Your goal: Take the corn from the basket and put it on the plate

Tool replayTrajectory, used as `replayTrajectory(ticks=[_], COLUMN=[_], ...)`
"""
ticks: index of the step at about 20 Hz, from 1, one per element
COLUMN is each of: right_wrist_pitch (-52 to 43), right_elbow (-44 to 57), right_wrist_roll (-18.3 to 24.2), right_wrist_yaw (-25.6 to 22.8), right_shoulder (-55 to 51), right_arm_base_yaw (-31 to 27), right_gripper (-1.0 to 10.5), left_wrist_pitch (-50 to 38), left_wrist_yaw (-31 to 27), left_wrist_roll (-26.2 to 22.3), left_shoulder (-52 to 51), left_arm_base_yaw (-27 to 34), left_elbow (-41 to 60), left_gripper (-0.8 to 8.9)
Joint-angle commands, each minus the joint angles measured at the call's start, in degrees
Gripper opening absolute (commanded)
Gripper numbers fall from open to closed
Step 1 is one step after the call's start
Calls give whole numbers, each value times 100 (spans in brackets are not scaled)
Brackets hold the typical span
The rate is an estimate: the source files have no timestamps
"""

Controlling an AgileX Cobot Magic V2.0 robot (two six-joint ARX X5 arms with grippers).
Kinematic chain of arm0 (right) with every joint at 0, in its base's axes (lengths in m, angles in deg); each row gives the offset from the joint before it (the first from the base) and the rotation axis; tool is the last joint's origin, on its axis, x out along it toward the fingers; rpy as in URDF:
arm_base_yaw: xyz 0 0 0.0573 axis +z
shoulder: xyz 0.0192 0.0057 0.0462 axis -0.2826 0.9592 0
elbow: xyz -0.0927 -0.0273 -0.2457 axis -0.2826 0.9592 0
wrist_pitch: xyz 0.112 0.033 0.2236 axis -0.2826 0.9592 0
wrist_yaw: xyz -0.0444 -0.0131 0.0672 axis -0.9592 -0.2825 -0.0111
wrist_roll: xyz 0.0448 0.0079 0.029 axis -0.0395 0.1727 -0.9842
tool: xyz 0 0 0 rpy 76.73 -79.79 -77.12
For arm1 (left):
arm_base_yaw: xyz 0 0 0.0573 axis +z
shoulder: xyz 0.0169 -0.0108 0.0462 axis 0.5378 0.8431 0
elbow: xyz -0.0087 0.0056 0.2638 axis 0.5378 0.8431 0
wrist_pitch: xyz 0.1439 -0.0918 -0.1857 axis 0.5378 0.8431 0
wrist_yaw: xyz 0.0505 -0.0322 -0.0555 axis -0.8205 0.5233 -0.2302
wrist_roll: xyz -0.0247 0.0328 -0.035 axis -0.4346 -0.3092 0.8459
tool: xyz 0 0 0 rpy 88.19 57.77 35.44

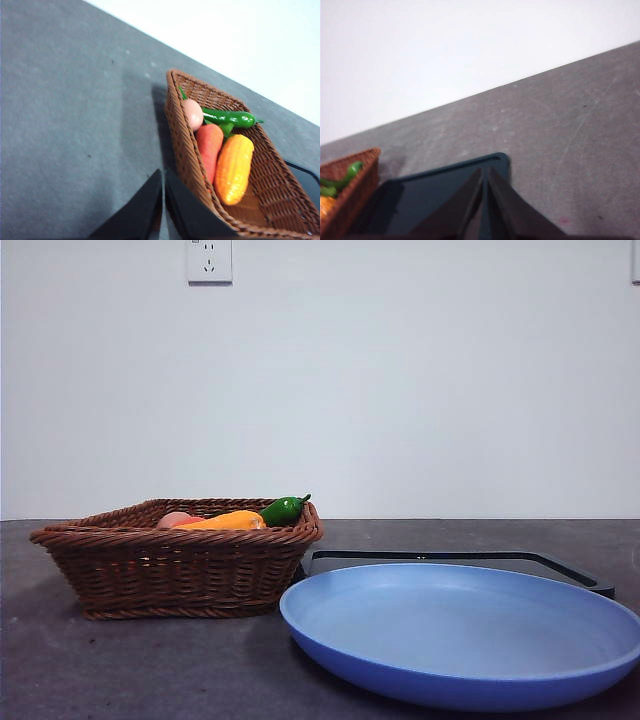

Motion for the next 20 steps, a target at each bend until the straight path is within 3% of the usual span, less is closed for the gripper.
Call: replayTrajectory(ticks=[1, 5, 9, 20], right_wrist_pitch=[7, 428, 876, 2966], right_elbow=[-308, -811, -1403, -3268], right_wrist_roll=[-398, -407, -216, 1071], right_wrist_yaw=[17, 57, 404, 1493], right_shoulder=[-2, 133, 505, 2153], right_arm_base_yaw=[-2, -2, -2, 11], right_gripper=[1, 2, 2, 2], left_wrist_pitch=[-46, 20, 350, 2059], left_wrist_yaw=[166, 487, 525, 1624], left_wrist_roll=[197, 321, 192, -1283], left_shoulder=[7, 109, 376, 1801], left_arm_base_yaw=[22, 22, 22, 13], left_elbow=[-334, -815, -1364, -2855], left_gripper=[7, 7, 7, 7])
